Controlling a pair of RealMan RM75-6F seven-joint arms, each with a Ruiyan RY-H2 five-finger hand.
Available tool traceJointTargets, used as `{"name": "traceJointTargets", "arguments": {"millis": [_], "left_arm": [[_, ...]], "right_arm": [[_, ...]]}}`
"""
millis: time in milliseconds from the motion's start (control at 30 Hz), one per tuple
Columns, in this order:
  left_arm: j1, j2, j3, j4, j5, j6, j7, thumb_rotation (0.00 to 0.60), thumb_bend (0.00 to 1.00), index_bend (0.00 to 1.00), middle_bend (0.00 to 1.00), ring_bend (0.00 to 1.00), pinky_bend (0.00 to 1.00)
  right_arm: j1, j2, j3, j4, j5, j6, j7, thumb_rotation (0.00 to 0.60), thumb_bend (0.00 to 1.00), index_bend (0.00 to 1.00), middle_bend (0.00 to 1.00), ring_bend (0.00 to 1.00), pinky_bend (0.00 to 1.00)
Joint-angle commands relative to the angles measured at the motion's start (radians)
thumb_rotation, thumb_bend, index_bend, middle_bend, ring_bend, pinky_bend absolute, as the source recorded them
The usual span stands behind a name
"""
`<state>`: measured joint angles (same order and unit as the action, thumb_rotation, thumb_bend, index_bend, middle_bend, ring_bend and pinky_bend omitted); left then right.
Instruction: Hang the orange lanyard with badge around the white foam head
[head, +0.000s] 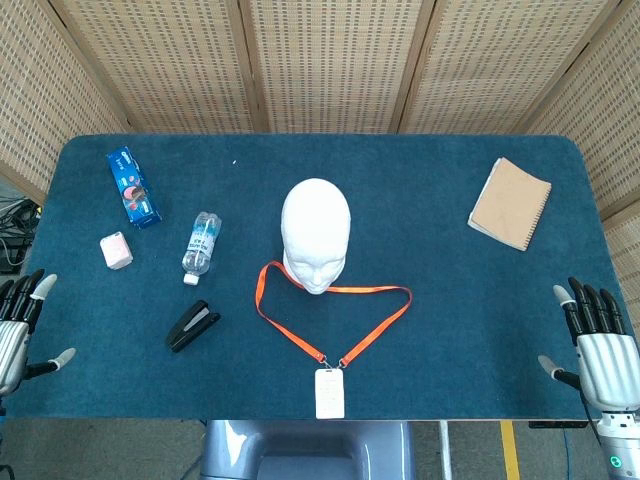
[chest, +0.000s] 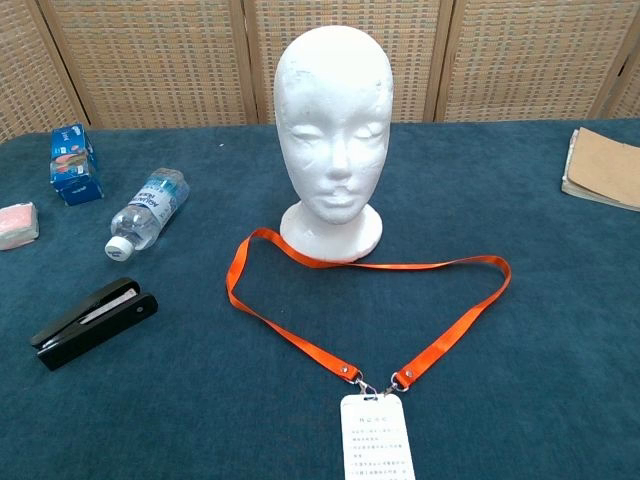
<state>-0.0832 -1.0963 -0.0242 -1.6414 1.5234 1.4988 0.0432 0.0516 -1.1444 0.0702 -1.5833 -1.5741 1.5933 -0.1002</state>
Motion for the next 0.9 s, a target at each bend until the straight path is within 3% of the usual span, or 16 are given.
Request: {"name": "traceJointTargets", "arguments": {"millis": [33, 333, 433, 500, 567, 767, 900], "left_arm": [[-0.001, -0.003, -0.001, 0.001, -0.003, -0.001, 0.006, 0.6, 0.0, 0.0, 0.0, 0.0, 0.0], [-0.007, -0.013, -0.007, 0.009, -0.004, -0.007, 0.008, 0.6, 0.0, 0.0, 0.0, 0.0, 0.0], [-0.012, -0.024, -0.014, 0.021, -0.003, -0.004, 0.003, 0.6, 0.0, 0.0, 0.0, 0.0, 0.0], [-0.017, -0.033, -0.016, 0.032, -0.005, -0.009, 0.004, 0.6, 0.0, 0.0, 0.0, 0.0, 0.0], [-0.02, -0.038, -0.017, 0.039, -0.012, -0.019, 0.01, 0.6, 0.0, 0.0, 0.0, 0.0, 0.0], [-0.031, -0.056, -0.026, 0.043, -0.034, -0.037, 0.05, 0.6, 0.0, 0.0, 0.0, 0.0, 0.0], [-0.041, -0.07, -0.027, 0.047, -0.041, -0.053, 0.078, 0.6, 0.0, 0.0, 0.0, 0.0, 0.0]], "right_arm": [[0.001, 0.0, 0.001, 0.0, 0.004, -0.004, -0.002, 0.6, 0.0, 0.0, 0.0, 0.0, 0.0], [0.012, 0.005, -0.012, -0.013, 0.019, -0.058, 0.027, 0.6, 0.0, 0.0, 0.0, 0.0, 0.0], [0.045, 0.006, -0.005, -0.018, 0.025, -0.111, 0.034, 0.6, 0.0, 0.07, 0.0, 0.0, 0.0], [0.083, 0.01, 0.008, -0.022, 0.031, -0.164, 0.027, 0.6, 0.08, 0.21, 0.0, 0.0, 0.0], [0.127, 0.016, 0.027, -0.034, 0.039, -0.22, 0.028, 0.6, 0.24, 0.33, 0.0, 0.0, 0.0], [0.287, 0.004, 0.099, -0.046, 0.1, -0.428, 0.027, 0.6, 0.41, 0.36, 0.0, 0.0, 0.0], [0.382, -0.048, 0.144, -0.013, 0.194, -0.555, -0.015, 0.6, 0.45, 0.37, 0.0, 0.0, 0.0]]}}
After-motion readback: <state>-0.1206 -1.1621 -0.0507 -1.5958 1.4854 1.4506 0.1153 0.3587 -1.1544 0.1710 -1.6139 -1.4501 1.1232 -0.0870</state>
